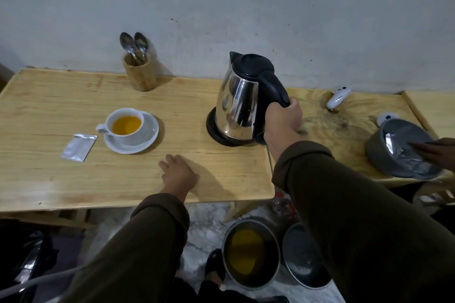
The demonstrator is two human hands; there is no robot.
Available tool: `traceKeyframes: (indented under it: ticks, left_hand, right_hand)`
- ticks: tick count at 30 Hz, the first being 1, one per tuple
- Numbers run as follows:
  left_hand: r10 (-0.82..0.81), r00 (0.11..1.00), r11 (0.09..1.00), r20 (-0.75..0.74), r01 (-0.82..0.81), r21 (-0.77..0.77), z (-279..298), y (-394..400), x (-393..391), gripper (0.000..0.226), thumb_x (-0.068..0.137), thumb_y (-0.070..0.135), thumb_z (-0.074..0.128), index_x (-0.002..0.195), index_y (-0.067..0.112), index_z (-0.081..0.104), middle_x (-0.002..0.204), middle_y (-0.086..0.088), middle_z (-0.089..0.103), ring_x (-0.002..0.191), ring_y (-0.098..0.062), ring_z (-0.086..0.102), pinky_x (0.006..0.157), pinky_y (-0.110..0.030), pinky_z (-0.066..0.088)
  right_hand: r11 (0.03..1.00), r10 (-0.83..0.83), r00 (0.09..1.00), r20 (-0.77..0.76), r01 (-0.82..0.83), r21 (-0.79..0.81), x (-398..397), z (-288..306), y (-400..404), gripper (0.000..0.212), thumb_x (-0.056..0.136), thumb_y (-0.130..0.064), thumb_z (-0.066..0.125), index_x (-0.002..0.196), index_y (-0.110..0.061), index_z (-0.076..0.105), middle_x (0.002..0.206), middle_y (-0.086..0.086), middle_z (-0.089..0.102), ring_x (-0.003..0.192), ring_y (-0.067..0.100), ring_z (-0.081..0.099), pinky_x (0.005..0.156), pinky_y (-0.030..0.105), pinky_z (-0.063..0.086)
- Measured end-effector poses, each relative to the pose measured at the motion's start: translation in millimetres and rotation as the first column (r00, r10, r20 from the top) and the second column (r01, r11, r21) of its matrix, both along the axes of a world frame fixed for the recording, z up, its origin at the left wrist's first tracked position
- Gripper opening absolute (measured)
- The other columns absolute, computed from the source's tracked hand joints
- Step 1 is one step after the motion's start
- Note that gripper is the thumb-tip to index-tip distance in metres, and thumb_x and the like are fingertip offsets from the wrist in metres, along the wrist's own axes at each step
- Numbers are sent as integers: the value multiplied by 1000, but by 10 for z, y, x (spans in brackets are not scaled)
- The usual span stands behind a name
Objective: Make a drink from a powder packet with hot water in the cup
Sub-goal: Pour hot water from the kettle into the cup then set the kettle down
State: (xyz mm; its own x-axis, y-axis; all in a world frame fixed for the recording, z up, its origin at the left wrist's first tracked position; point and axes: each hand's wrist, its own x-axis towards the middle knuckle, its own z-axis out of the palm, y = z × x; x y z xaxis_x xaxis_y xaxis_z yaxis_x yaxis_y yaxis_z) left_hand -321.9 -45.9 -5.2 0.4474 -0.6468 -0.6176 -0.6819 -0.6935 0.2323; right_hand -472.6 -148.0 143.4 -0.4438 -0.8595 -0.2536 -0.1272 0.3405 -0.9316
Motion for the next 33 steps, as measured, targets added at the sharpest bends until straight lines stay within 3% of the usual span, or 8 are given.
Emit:
traceKeyframes:
  ticks: [5, 9, 15, 19, 21, 28, 33]
  left_hand:
    - [67, 997, 997, 26, -68, 32, 7, -104, -90, 78, 95, 21, 49, 150, 2, -2, 159, -17, -10, 146, -42, -8, 116, -49, 21]
    - [75, 996, 997, 41, -76, 32, -17, -150, -119, 75, 95, 15, 47, 150, 0, -2, 159, -19, -10, 145, -44, -7, 116, -48, 22]
    - [75, 994, 997, 82, -75, -5, -69, -136, -144, 72, 94, 10, 43, 149, -2, -1, 159, -22, -7, 145, -46, -5, 117, -49, 20]
    - [89, 992, 996, 88, -90, -2, -67, -159, -156, 71, 94, 7, 43, 149, -1, -1, 159, -22, -8, 145, -46, -5, 116, -49, 20]
    - [108, 991, 994, 78, -108, -2, -68, -167, -166, 71, 94, 5, 42, 150, -1, 0, 159, -20, -9, 145, -45, -6, 115, -51, 23]
    - [107, 992, 994, 70, -107, 0, -53, -186, -161, 71, 94, 6, 42, 150, -2, -1, 159, -22, -8, 145, -46, -5, 116, -52, 21]
    - [103, 992, 995, 73, -102, -12, -94, -165, -140, 74, 93, 8, 47, 150, -1, 0, 158, -23, -8, 145, -46, -5, 116, -51, 20]
  right_hand:
    - [1000, 25, 998, 49, -25, 1, -52, -55, -83, 32, 75, 6, 41, 82, -23, 54, 82, 2, 61, 76, 23, 61, 65, 29, 52]
    - [999, 41, 998, 55, -41, 1, -56, -112, -137, 33, 74, 5, 41, 81, -25, 54, 89, 6, 65, 82, 26, 63, 72, 36, 58]
    - [998, 69, 996, 55, -69, 4, -65, -116, -197, 31, 74, 5, 40, 81, -21, 55, 79, 1, 59, 72, 23, 57, 67, 32, 54]
    - [994, 97, 992, 74, -101, 44, -98, -129, -194, 36, 73, 5, 39, 69, -29, 52, 81, 1, 59, 74, 23, 58, 69, 54, 60]
    - [988, 140, 988, 63, -144, 55, -135, -133, -197, 37, 73, 4, 39, 69, -30, 52, 83, 2, 60, 75, 23, 57, 67, 56, 59]
    - [977, 211, 977, -22, -211, 29, -157, -136, -234, 37, 73, 4, 40, 74, -31, 51, 77, -2, 56, 73, 20, 55, 74, 51, 60]
    - [978, 206, 977, -47, -207, -8, -164, -151, -266, 34, 74, 5, 41, 82, -25, 53, 86, 3, 60, 74, 20, 54, 63, 26, 47]
